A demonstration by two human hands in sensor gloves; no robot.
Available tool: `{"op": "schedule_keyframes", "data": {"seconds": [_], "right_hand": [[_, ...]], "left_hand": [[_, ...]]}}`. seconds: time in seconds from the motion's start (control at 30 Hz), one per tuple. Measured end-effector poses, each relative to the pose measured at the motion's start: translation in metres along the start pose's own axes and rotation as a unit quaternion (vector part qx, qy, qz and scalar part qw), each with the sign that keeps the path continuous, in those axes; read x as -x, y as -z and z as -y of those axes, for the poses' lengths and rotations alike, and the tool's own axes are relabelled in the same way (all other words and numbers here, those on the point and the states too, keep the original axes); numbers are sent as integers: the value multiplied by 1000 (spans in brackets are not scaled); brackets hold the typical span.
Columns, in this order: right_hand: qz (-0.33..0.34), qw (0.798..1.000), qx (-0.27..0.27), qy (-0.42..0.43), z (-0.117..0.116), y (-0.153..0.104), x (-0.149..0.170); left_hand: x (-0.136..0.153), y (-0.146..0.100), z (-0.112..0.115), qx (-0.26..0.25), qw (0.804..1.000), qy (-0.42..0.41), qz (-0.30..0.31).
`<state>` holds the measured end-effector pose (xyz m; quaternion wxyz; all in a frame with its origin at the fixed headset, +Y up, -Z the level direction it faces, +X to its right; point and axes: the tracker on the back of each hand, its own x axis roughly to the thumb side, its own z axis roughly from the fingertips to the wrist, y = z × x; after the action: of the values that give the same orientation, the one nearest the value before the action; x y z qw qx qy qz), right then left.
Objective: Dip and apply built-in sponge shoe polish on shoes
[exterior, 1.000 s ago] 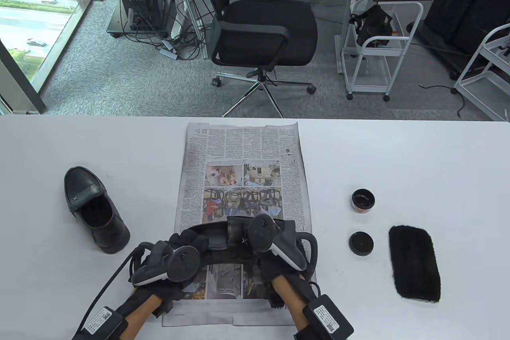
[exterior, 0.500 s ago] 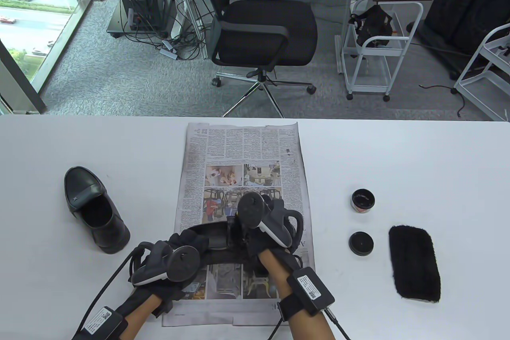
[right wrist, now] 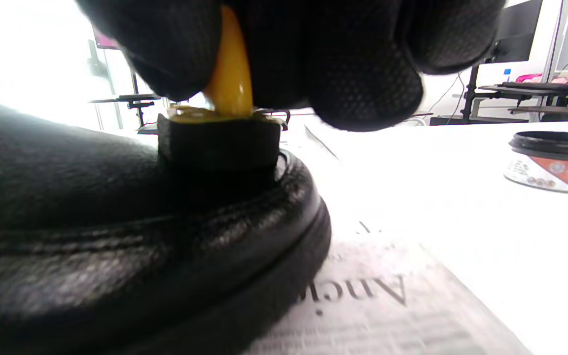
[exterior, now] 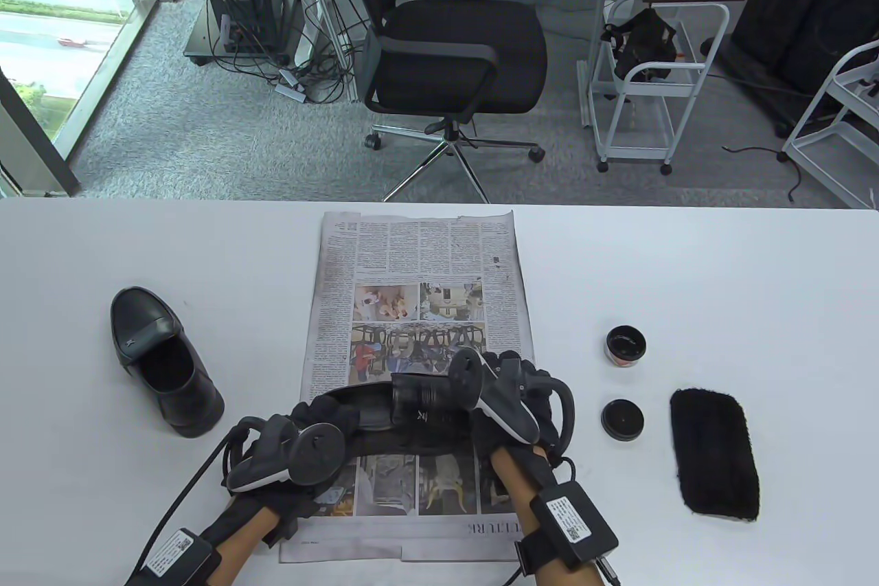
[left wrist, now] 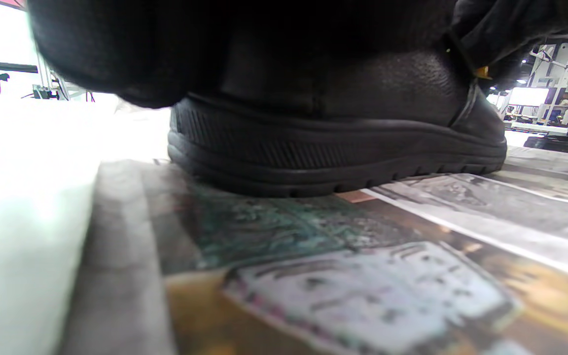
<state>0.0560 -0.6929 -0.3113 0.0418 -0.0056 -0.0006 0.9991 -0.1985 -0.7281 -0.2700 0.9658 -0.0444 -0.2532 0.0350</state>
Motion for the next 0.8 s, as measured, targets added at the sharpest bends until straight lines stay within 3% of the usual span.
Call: {"op": "schedule_keyframes", "data": {"seconds": [0.17, 0.43, 0.6, 0.8], "right_hand": [[9, 999, -14, 29, -4, -17, -3], [67, 991, -20, 118, -2, -32, -41], [101, 983, 30, 148, 4, -25, -60], [82, 986, 50, 136, 5, -1, -62]], "left_hand": [[0, 0, 0, -1, 1000, -1, 0], [0, 0, 0, 0, 1000, -4, 3], [0, 0, 0, -1, 1000, -5, 4], [1, 0, 0, -1, 1000, -5, 5]]}}
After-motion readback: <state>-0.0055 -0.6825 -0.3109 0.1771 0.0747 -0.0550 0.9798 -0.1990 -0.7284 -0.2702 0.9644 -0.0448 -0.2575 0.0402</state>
